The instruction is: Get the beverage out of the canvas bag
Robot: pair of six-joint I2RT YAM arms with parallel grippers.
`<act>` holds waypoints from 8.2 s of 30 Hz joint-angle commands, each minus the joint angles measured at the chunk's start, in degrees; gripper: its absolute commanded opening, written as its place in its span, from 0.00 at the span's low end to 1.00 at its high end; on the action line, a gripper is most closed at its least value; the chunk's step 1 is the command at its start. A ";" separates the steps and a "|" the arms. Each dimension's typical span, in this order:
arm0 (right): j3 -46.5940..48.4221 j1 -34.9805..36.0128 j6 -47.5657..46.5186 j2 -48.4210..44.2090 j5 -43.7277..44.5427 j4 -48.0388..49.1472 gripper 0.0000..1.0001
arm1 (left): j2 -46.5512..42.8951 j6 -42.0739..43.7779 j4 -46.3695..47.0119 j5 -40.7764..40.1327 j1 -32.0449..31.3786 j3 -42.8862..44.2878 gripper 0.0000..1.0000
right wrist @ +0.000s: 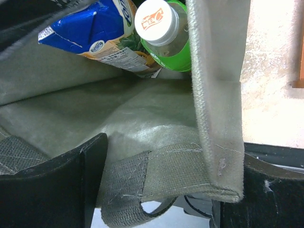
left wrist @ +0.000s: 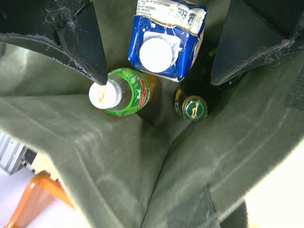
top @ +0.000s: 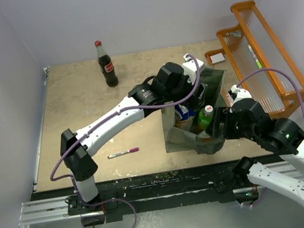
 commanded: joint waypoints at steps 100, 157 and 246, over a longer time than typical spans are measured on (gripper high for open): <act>2.25 -0.15 -2.46 2.35 6.60 2.61 0.85 | -8.39 -1.49 4.04 -0.70 -0.50 2.51 0.00; -0.48 -0.08 -0.51 4.43 5.38 5.19 0.86 | -27.38 -4.90 5.04 -28.92 10.87 26.18 0.00; 1.63 -0.15 -0.26 3.82 8.43 1.60 0.88 | -30.34 -27.87 7.22 0.76 40.16 -25.87 0.99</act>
